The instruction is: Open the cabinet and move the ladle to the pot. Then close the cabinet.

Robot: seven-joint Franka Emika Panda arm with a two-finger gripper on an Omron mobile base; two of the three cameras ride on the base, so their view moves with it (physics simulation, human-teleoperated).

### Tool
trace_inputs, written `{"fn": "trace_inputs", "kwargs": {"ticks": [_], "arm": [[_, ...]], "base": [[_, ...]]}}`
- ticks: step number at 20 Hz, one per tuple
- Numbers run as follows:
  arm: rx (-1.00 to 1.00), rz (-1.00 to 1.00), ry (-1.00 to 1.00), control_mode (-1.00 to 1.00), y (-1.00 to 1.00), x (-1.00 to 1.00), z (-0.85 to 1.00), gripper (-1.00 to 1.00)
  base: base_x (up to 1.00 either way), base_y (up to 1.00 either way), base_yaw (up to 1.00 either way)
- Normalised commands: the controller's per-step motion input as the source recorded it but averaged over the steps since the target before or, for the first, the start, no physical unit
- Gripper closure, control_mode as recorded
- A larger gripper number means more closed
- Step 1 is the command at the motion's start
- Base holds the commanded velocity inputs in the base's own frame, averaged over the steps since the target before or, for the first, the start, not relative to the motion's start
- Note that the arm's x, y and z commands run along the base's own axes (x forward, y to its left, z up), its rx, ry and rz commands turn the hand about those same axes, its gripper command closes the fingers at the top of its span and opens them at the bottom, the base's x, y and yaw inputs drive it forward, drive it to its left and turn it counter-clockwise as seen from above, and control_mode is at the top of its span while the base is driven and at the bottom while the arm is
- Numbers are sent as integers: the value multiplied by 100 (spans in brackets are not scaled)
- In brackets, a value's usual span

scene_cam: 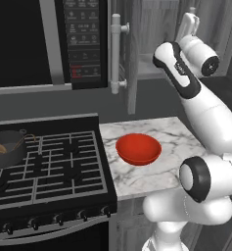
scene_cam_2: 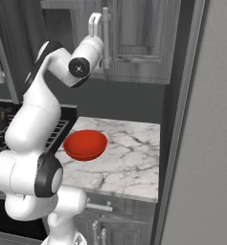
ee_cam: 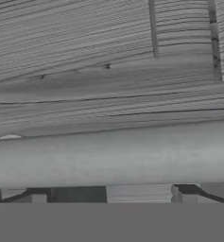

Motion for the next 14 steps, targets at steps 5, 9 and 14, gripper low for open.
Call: {"fn": "trace_inputs", "kwargs": {"ticks": [5, 9, 14], "arm": [[0, 1, 17, -100, 24, -15, 22, -100], [0, 6, 23, -100, 61, 0, 14, -100], [0, 9, 20, -100, 82, 0, 18, -100]], "base": [[0, 0, 0], [0, 0, 0], [0, 0, 0]]}}
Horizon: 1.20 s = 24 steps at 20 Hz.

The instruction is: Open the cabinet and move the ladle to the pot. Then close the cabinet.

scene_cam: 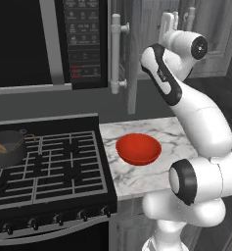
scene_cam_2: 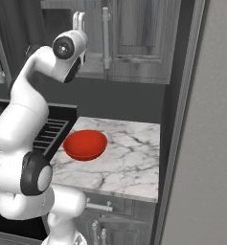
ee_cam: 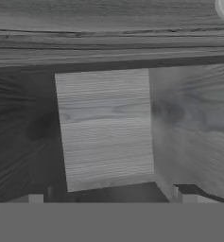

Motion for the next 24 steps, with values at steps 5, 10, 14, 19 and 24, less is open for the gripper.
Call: {"fn": "trace_inputs", "kwargs": {"ticks": [5, 10, 14, 19, 24], "arm": [[0, 8, 7, -100, 38, -19, 30, -100], [0, 1, 5, -100, -2, -64, 16, -100], [0, 0, 2, -100, -14, -73, 11, -100], [0, 0, 0, -100, -10, -64, 0, -100], [0, 0, 0, -100, -45, -58, 0, -100]], "base": [[0, 0, 0], [0, 0, 0], [0, 0, 0], [0, 0, 0], [0, 0, 0]]}}
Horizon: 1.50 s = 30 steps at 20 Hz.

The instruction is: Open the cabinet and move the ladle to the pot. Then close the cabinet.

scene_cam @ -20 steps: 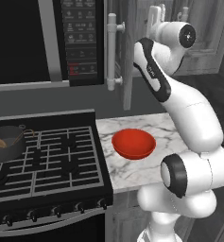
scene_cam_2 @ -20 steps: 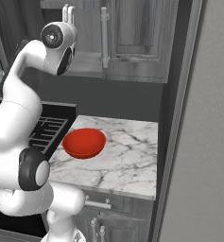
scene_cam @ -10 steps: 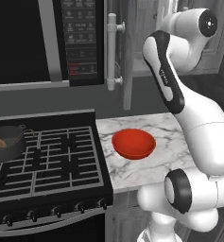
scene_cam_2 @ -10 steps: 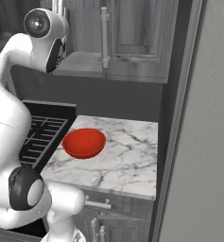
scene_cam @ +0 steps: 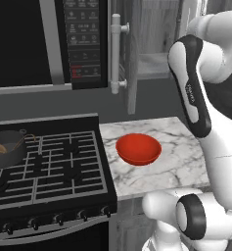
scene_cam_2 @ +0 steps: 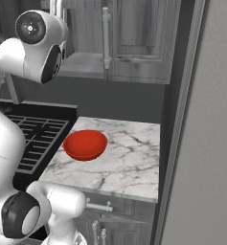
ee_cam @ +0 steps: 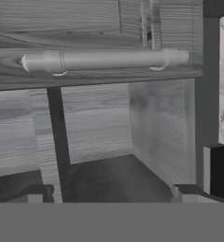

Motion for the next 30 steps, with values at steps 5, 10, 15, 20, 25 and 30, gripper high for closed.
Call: {"fn": "trace_inputs", "kwargs": {"ticks": [5, 10, 15, 20, 25, 30], "arm": [[0, 0, 1, -100, -31, -37, 0, -100], [0, 0, 7, -100, -1, -33, 0, -100], [0, 0, 8, -100, 0, -36, 0, -100], [0, 0, 1, -100, 0, -53, 0, -100], [0, 0, 0, -100, 7, -55, 0, -100], [0, 0, -2, -100, 55, -32, -11, -100]], "base": [[0, 0, 0], [0, 0, 0], [0, 0, 0], [0, 0, 0], [0, 0, 0], [0, 0, 0]]}}
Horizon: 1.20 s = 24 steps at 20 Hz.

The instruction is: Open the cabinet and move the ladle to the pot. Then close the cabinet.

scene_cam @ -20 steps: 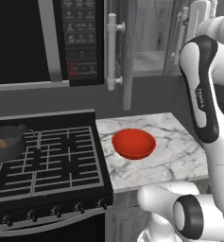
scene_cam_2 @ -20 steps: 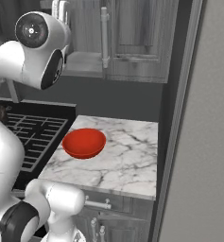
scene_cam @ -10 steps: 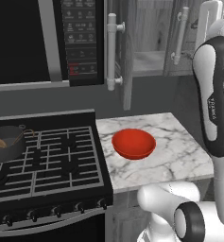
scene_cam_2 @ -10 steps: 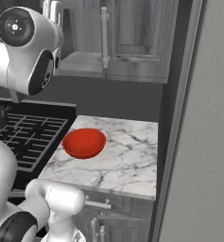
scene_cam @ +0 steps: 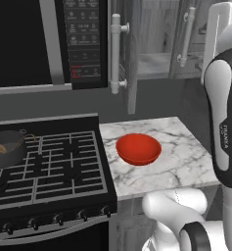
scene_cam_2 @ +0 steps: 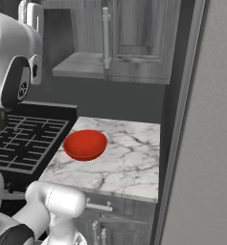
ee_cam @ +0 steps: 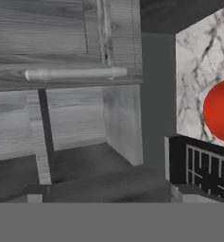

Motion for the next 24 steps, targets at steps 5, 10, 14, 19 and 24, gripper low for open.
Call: {"fn": "trace_inputs", "kwargs": {"ticks": [5, 10, 14, 19, 24], "arm": [[0, 0, -11, -100, 67, -18, -8, -100], [0, 0, -19, -100, 27, -35, -2, -100], [0, 0, -7, -100, 55, -14, -24, -100], [0, 0, 0, -100, 65, -4, -45, -100], [2, -1, 0, -100, 8, -31, -42, -100]], "base": [[0, 0, 0], [0, 0, 0], [0, 0, 0], [0, 0, 0], [0, 0, 0]]}}
